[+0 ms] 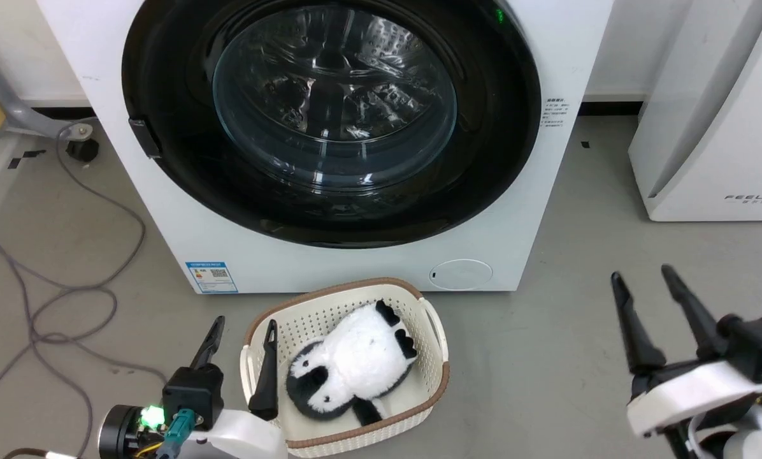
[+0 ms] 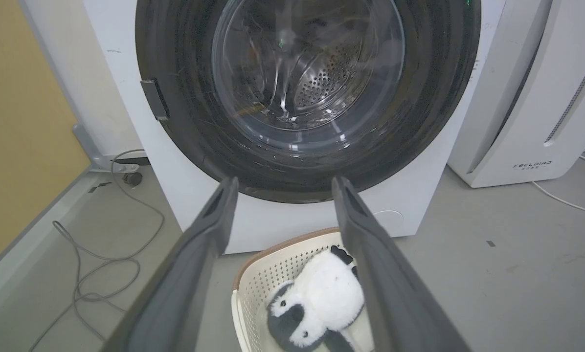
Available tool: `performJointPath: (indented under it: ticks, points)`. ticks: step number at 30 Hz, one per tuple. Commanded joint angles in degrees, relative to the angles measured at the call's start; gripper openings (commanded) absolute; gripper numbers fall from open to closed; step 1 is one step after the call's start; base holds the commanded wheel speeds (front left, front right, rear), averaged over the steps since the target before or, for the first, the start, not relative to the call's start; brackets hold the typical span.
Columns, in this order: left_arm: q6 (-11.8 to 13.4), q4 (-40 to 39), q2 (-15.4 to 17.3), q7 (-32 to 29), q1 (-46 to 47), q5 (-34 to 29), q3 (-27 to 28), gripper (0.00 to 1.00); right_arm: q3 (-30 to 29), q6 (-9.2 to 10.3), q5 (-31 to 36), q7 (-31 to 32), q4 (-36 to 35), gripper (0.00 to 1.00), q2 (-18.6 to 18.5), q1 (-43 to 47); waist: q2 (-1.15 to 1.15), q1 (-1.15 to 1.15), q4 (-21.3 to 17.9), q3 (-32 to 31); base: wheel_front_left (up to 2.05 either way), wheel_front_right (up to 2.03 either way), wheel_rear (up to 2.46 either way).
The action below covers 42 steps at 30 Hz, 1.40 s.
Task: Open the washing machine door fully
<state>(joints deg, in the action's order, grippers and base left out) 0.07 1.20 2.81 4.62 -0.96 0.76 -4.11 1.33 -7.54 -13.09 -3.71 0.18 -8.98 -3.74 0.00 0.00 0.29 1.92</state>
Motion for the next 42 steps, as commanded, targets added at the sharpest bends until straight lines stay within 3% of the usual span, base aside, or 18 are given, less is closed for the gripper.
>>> performJointPath:
  ticks: [1,15,29,30,32,42]
  points:
    - [0.4,0.1,0.0,0.6,0.3,0.5,-0.3,1.00,0.2,0.02,-1.8,-0.6,0.2,1.00,-1.1,-1.8,0.00,0.00,0.2,0.3,0.00,0.00,0.00]
    - [0.6,0.1,0.0,2.3,1.1,0.5,-1.5,1.00,0.3,0.02,-9.3,0.3,2.3,1.00,-6.0,-9.9,0.00,0.00,1.5,2.8,0.00,0.00,0.00]
    - [1.0,0.0,0.0,4.0,2.8,0.9,-3.4,1.00,-0.2,0.03,-20.3,4.0,8.9,1.00,-8.0,-21.9,0.00,0.00,3.1,6.6,0.00,0.00,0.00]
    - [1.1,0.0,0.0,4.1,2.9,0.9,-3.5,1.00,-0.3,0.03,-21.2,4.5,9.6,0.92,-8.3,-22.8,0.00,0.00,3.3,7.0,0.00,0.00,0.00]
    - [1.3,-0.1,0.0,4.3,3.2,0.9,-3.7,1.00,-0.7,0.03,-23.0,5.2,11.3,0.00,-8.6,-24.5,0.00,0.00,3.6,7.7,0.00,0.00,0.00]
    - [1.8,-0.9,0.0,5.5,4.1,1.4,-4.9,1.00,-3.0,0.04,-31.8,8.6,20.1,0.00,-10.7,-34.8,0.00,0.00,5.5,11.1,0.00,0.00,0.00]
